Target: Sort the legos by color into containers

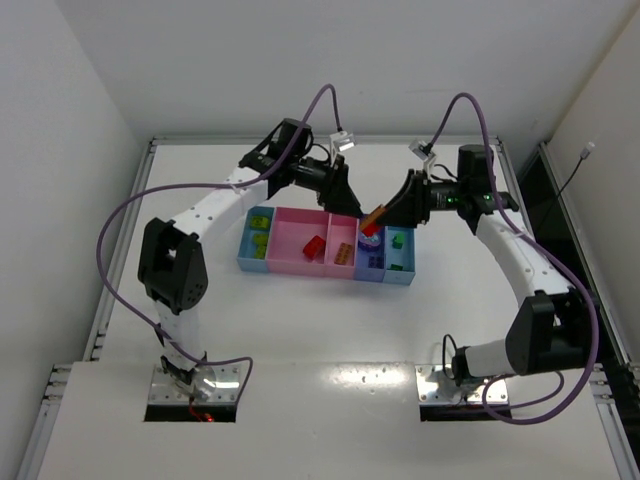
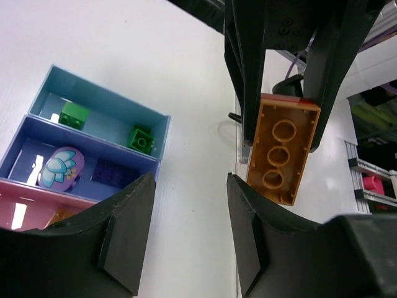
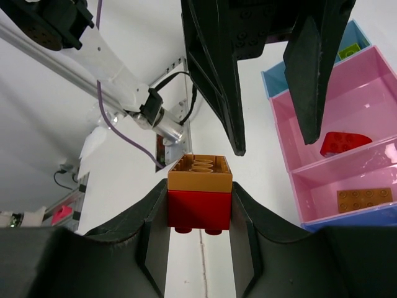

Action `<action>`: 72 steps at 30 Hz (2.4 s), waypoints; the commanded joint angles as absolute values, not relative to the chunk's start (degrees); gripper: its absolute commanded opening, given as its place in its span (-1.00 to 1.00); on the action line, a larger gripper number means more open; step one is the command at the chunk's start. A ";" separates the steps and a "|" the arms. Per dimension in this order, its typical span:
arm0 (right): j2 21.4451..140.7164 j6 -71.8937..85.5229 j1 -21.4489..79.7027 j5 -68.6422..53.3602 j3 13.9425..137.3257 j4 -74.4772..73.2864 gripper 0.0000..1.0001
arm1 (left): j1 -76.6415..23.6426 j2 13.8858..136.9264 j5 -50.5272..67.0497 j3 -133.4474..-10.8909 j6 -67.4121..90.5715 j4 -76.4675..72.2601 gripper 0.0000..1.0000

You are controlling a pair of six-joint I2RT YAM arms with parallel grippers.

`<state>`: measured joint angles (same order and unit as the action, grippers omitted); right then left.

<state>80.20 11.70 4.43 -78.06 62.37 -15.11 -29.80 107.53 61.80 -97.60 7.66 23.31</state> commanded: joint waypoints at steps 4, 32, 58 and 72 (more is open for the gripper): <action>78.75 10.99 4.57 -80.42 63.72 -12.30 -1.00 | -29.44 105.64 65.73 -96.86 3.96 25.22 0.33; 82.70 10.99 6.76 -79.89 67.76 -12.22 -1.00 | -27.59 100.46 74.36 -95.19 16.52 13.10 0.65; 86.48 10.99 9.49 -79.37 72.77 -11.16 -1.00 | -29.27 103.18 74.36 -94.57 17.05 12.57 0.50; 87.54 10.99 10.55 -79.37 73.83 -11.16 -1.00 | -29.27 104.24 73.83 -95.10 18.72 10.99 -0.78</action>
